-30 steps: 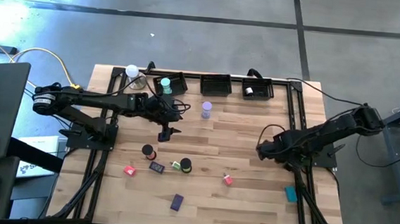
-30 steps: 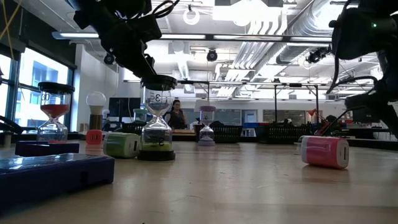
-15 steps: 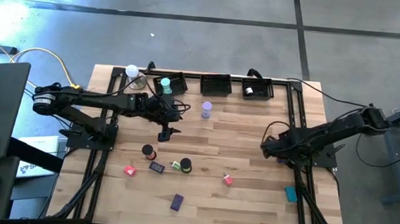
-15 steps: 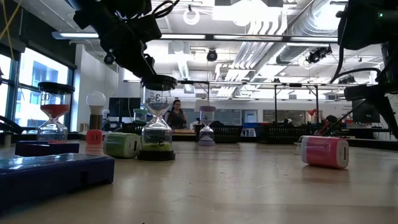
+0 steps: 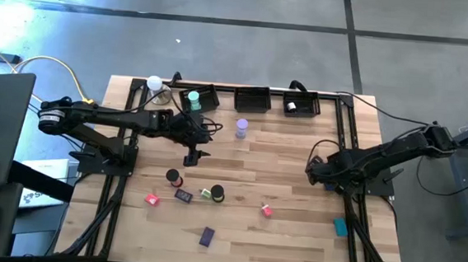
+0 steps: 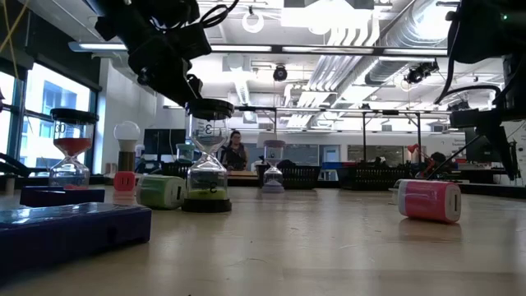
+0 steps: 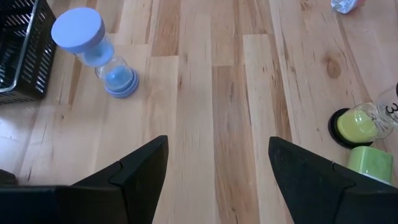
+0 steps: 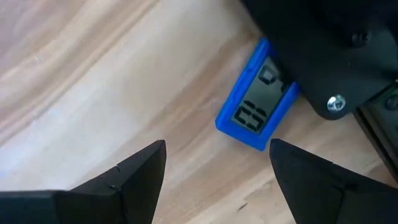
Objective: Pick & Place Office items
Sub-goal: Put the dark blue digital clock into the middle black bin
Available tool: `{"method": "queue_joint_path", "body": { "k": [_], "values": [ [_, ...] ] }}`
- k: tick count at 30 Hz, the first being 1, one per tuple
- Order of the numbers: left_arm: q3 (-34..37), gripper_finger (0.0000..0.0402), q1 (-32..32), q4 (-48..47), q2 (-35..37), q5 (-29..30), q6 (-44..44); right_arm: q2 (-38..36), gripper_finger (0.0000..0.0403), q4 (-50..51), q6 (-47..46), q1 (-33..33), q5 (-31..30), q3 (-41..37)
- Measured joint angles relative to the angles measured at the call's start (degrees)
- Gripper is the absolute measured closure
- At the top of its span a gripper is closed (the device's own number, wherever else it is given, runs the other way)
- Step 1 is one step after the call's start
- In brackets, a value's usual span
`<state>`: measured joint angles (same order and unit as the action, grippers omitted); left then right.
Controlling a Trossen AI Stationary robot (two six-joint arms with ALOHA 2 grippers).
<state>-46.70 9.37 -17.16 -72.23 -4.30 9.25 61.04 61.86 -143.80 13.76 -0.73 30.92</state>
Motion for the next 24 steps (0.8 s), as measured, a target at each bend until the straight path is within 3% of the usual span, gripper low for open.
{"method": "queue_joint_path", "body": {
  "k": [10,18,24],
  "values": [
    [0.0,0.0131,0.0,1.4,0.0,0.0,0.2,0.0,0.0128,-2.1,1.2,0.0,0.5,0.0],
    [0.0,0.0131,0.0,1.4,0.0,0.0,0.6,0.0,0.0128,-1.7,1.2,0.0,-3.3,0.0],
    [0.0,0.0131,0.0,1.4,0.0,0.0,1.1,0.2,0.0128,-0.2,1.0,0.0,2.8,0.0]
  ]
}}
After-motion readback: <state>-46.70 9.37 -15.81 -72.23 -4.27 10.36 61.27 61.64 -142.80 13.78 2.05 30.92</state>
